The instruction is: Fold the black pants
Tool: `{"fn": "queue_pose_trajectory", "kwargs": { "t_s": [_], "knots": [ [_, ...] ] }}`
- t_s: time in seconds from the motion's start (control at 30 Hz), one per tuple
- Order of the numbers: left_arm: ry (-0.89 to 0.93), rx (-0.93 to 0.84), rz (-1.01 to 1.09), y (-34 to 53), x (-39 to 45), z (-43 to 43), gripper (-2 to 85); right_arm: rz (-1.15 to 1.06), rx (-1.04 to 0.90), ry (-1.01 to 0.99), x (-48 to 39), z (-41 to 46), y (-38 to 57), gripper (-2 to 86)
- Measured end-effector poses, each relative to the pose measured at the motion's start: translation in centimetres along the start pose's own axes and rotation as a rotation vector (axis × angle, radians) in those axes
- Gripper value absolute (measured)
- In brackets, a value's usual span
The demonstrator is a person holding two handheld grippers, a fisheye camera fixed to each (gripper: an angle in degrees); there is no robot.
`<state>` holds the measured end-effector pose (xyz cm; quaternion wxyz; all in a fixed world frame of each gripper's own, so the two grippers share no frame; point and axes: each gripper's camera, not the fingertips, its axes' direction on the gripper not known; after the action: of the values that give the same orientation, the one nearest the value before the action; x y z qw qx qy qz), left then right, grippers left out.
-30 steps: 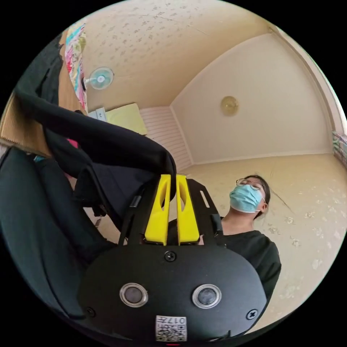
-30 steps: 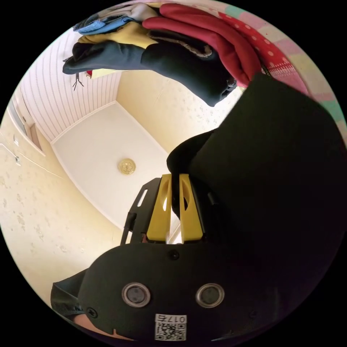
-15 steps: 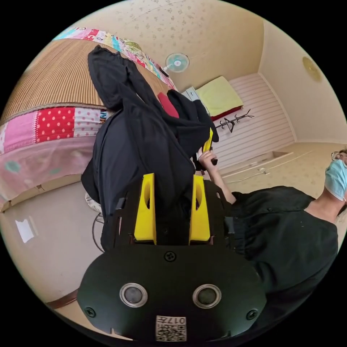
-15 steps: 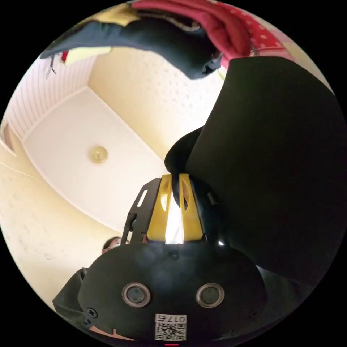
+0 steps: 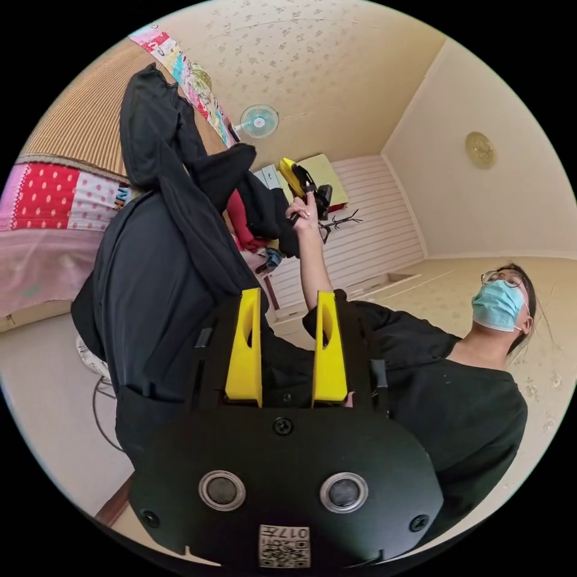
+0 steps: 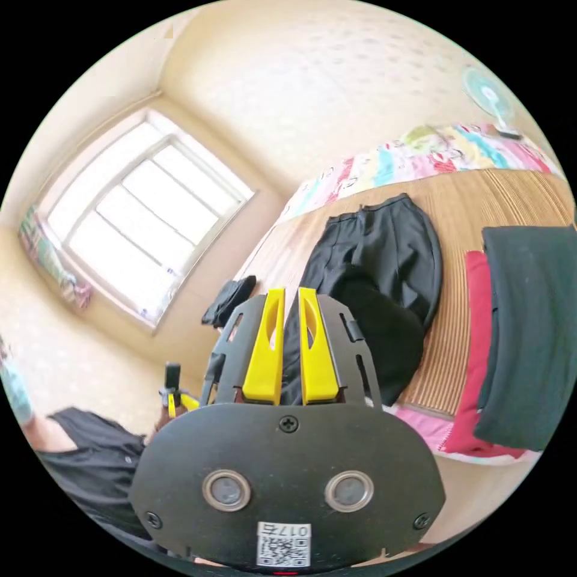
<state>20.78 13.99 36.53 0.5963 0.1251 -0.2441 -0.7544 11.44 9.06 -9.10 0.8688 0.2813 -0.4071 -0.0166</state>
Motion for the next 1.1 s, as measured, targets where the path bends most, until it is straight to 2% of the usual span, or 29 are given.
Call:
{"fn": "queue_pose_trajectory", "kwargs": {
  "t_s": [0.13,0.27,0.4,0.47,0.57,0.6,0.63,0.67,0.7,0.73,0.77,0.8,0.83,0.87,0.9,0.93,1.0,1.03,1.1],
  "knots": [
    [-0.005,-0.090,0.014,1.2,0.0,-0.3,13.3,-0.026,-0.212,-0.278,-1.8,7.9,13.0,8.7],
    [-0.044,-0.136,0.017,1.6,0.0,0.1,13.2,0.045,-0.266,-0.301,-2.3,11.3,25.6,12.2],
    [-0.066,-0.203,0.032,0.8,0.1,2.3,13.3,0.078,-0.167,-0.457,-3.1,13.1,31.2,12.4],
    [-0.007,-0.227,0.004,0.1,-0.7,3.3,13.1,0.185,-0.275,-0.482,-2.6,17.6,32.5,9.7],
    [0.113,-0.211,0.004,-1.4,-1.0,3.8,6.1,0.099,-0.341,-0.492,-4.4,20.2,31.4,3.7],
    [0.293,-0.130,0.062,-2.3,-0.1,3.2,2.8,0.079,-0.333,-0.541,-4.8,20.2,30.8,3.2],
    [0.567,-0.014,0.152,-3.3,1.1,2.2,0.4,0.038,-0.283,-0.693,-5.6,19.7,29.4,2.3],
    [0.701,0.048,0.204,-3.9,1.6,1.6,0.2,-0.017,-0.187,-0.860,-6.4,18.5,27.8,1.9],
    [0.880,0.161,0.270,-4.8,2.2,0.3,-0.3,-0.044,-0.134,-0.920,-6.7,17.8,27.0,1.7],
    [0.893,0.241,0.262,-5.7,2.0,-0.9,-0.5,-0.075,-0.044,-0.973,-7.0,16.5,25.6,1.7],
    [0.840,0.265,0.247,-6.0,1.8,-1.5,-0.5,-0.085,0.012,-0.940,-7.0,15.6,24.5,1.9],
    [0.649,0.277,0.215,-6.4,1.7,-2.6,-0.4,-0.091,0.027,-0.896,-6.9,15.3,24.0,2.0],
    [0.373,0.241,0.139,-6.5,1.6,-3.0,-0.1,-0.091,0.028,-0.760,-6.8,15.2,23.4,2.5],
    [0.223,0.205,0.096,-6.5,1.6,-2.8,0.2,-0.059,-0.006,-0.597,-6.3,15.7,23.1,3.2],
    [-0.048,0.110,0.036,-6.4,1.8,-2.0,2.6,-0.044,-0.030,-0.518,-6.1,16.1,23.1,4.5],
    [-0.218,0.032,0.014,-5.9,2.0,-0.7,6.7,-0.026,-0.088,-0.375,-5.8,17.1,23.5,6.9],
    [-0.309,-0.059,0.015,-4.5,2.0,1.3,13.3,-0.001,-0.193,-0.193,-5.3,19.1,24.8,10.5],
    [-0.302,-0.109,0.035,-3.5,2.1,2.8,13.6,0.009,-0.259,-0.107,-4.9,20.5,26.1,11.1],
    [-0.291,-0.177,0.044,-2.2,1.8,5.1,13.8,0.013,-0.351,-0.066,-4.4,22.8,28.3,11.4]
  ]
}}
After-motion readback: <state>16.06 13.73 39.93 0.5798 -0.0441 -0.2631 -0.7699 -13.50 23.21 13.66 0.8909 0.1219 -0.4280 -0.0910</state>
